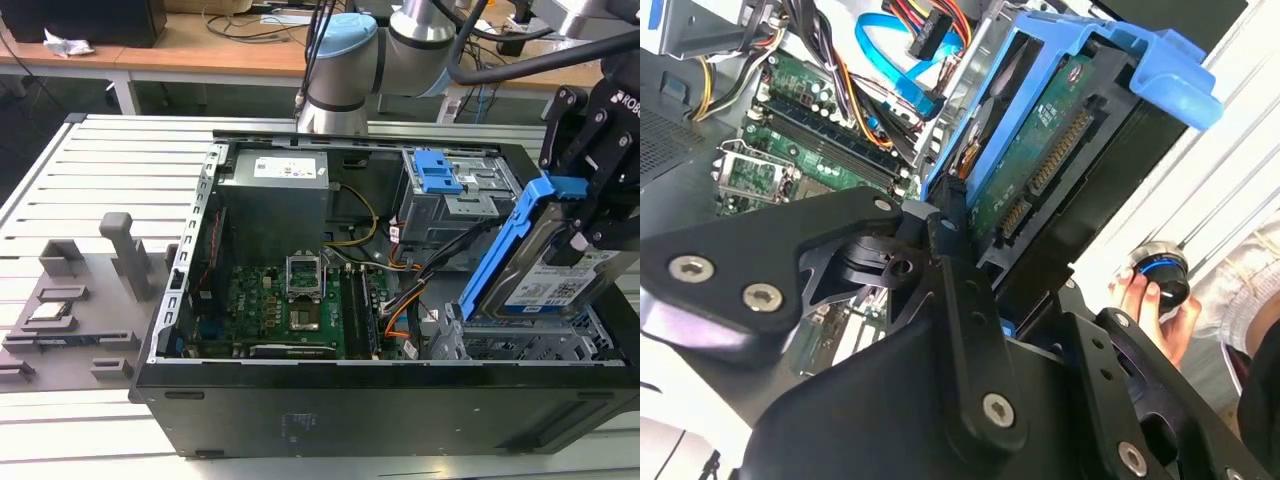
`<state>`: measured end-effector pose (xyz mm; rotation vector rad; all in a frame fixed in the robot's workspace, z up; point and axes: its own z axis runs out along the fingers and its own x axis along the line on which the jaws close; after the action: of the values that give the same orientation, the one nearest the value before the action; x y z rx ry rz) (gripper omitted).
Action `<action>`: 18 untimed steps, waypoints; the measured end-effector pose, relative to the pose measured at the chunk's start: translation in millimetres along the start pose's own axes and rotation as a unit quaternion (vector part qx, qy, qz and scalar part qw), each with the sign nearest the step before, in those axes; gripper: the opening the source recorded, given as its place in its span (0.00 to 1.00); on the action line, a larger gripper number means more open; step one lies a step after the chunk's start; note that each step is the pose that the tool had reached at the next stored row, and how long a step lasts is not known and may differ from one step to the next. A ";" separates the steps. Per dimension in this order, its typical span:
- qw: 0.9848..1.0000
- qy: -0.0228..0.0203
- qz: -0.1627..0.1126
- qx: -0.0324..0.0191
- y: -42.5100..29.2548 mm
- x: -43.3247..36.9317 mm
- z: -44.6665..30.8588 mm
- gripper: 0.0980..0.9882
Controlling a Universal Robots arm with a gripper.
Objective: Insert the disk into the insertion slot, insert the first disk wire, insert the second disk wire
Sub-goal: 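Insert the disk into the insertion slot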
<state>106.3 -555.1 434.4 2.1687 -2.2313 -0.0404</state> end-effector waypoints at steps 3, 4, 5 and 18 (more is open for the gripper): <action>1.000 0.000 0.000 0.000 0.4 -0.9 5.0 0.30; 1.000 0.000 0.000 0.000 0.5 -1.1 6.2 0.30; 1.000 0.000 0.000 0.000 0.6 -1.1 7.1 0.30; 1.000 0.000 0.000 0.000 0.5 -1.1 20.3 0.30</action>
<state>105.0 -554.0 414.2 2.1687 -2.2313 -0.0403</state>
